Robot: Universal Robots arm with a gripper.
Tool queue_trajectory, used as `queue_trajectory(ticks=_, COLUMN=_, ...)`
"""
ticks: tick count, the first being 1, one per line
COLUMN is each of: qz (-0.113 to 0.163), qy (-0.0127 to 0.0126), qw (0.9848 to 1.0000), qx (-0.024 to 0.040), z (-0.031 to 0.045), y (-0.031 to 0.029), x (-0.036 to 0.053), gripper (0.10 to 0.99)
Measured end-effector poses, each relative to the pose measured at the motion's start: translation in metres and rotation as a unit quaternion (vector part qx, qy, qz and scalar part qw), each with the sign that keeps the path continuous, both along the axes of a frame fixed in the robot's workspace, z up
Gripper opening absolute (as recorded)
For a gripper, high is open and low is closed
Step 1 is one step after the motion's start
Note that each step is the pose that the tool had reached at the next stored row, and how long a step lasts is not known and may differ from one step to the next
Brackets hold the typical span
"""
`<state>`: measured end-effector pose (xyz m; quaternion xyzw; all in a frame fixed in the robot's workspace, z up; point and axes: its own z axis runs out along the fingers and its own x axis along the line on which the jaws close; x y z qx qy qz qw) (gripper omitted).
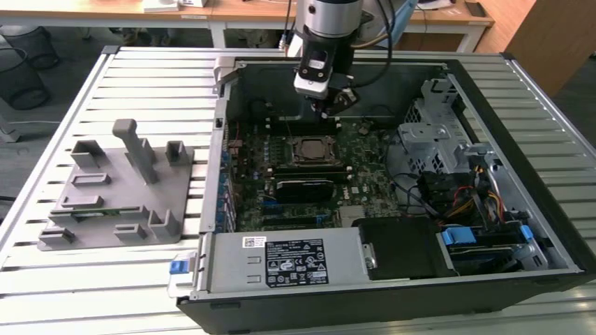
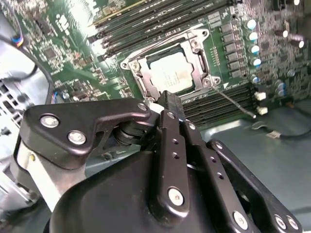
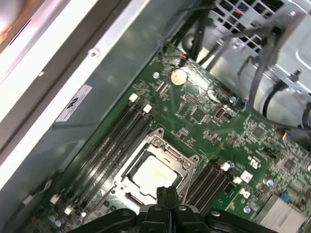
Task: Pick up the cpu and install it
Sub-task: 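Install the first cpu locking lever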
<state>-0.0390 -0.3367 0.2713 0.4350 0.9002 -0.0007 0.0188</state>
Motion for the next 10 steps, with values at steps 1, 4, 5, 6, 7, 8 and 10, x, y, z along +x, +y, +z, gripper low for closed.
queue_trajectory(ticks=1, qz=0.009, qy=0.0000, qw=1.0000, qx=-0.0001, z=-0.0001, y=0.0000, x=0.0000, gripper=0.106)
queue_trajectory(ticks=4, qz=0.032, qy=0.0000, qw=0.9995, qx=-0.0002, z=-0.0005, y=0.0000, x=0.0000, gripper=0.106)
queue_trajectory(ticks=5, qz=0.036, qy=0.0000, qw=0.9993, qx=-0.0001, z=-0.0007, y=0.0000, x=0.0000, gripper=0.106)
queue_trajectory(ticks=6, qz=0.040, qy=0.0000, qw=0.9992, qx=-0.0001, z=-0.0008, y=0.0000, x=0.0000, gripper=0.106)
queue_trajectory(ticks=7, qz=0.045, qy=0.0000, qw=0.9990, qx=-0.0001, z=-0.0009, y=0.0000, x=-0.0001, gripper=0.106)
queue_trajectory(ticks=8, qz=0.051, qy=0.0000, qw=0.9987, qx=-0.0002, z=-0.0010, y=0.0000, x=-0.0002, gripper=0.106)
queue_trajectory(ticks=10, qz=0.078, qy=0.0000, qw=0.9970, qx=-0.0001, z=-0.0013, y=0.0000, x=-0.0002, gripper=0.106)
